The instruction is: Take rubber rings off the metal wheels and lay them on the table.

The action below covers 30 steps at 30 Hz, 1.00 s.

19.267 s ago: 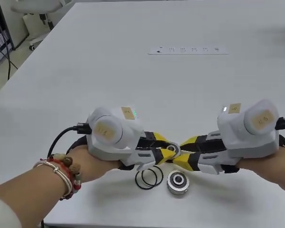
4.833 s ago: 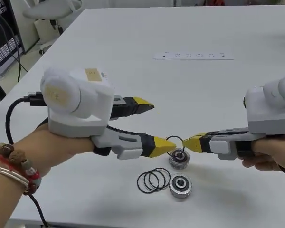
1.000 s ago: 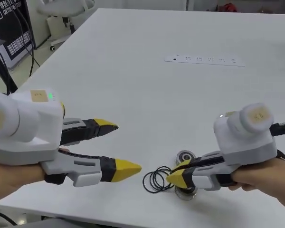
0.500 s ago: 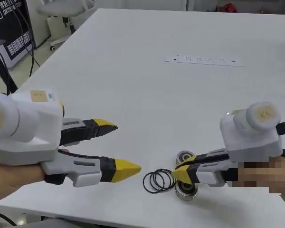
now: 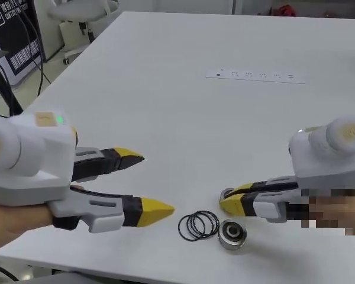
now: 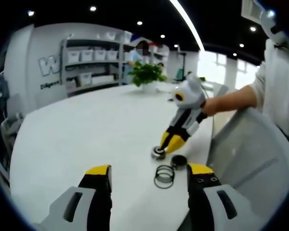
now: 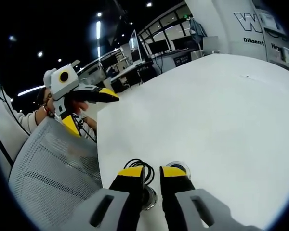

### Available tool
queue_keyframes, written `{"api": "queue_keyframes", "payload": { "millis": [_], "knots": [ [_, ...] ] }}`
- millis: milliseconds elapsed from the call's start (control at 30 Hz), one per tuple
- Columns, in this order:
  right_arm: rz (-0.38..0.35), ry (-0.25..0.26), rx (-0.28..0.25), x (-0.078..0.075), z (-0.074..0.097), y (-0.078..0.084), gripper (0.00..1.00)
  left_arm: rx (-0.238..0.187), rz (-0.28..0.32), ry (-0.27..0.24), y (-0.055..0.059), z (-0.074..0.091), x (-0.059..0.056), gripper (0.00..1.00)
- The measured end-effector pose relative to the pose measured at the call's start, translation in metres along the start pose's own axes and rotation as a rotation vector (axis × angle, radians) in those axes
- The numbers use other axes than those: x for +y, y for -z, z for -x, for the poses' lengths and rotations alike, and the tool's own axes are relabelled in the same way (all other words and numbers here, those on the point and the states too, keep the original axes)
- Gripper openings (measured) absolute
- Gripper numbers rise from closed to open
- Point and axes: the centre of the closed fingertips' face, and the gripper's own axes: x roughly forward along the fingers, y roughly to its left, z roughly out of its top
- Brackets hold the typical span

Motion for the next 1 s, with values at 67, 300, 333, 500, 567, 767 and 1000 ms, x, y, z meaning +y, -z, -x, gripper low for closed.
{"api": "queue_keyframes", "payload": {
  "millis": [67, 300, 333, 500, 567, 767, 1000],
  "knots": [
    [-0.002, 0.002, -0.009, 0.0, 0.002, -0.003, 0.1, -0.002, 0.007, 0.002, 0.0, 0.001, 0.0, 0.65],
    [0.002, 0.016, -0.041, -0.003, 0.012, -0.012, 0.12, -0.013, 0.012, 0.002, -0.003, 0.004, 0.0, 0.67],
    [0.005, 0.017, -0.047, -0.002, 0.013, -0.013, 0.13, -0.014, 0.012, 0.0, -0.004, 0.004, 0.0, 0.67],
    [0.014, 0.017, -0.07, 0.0, 0.018, -0.02, 0.15, -0.018, 0.007, -0.004, -0.005, 0.007, 0.0, 0.68],
    [0.023, 0.011, -0.077, 0.002, 0.021, -0.023, 0.16, -0.019, 0.006, -0.007, -0.005, 0.008, 0.0, 0.68],
    [0.064, 0.021, -0.117, 0.003, 0.037, -0.037, 0.24, -0.02, 0.004, -0.013, -0.005, 0.013, -0.002, 0.68],
    [0.091, 0.012, -0.155, 0.011, 0.053, -0.051, 0.34, -0.018, 0.0, -0.024, -0.005, 0.021, -0.001, 0.69]
  ]
}}
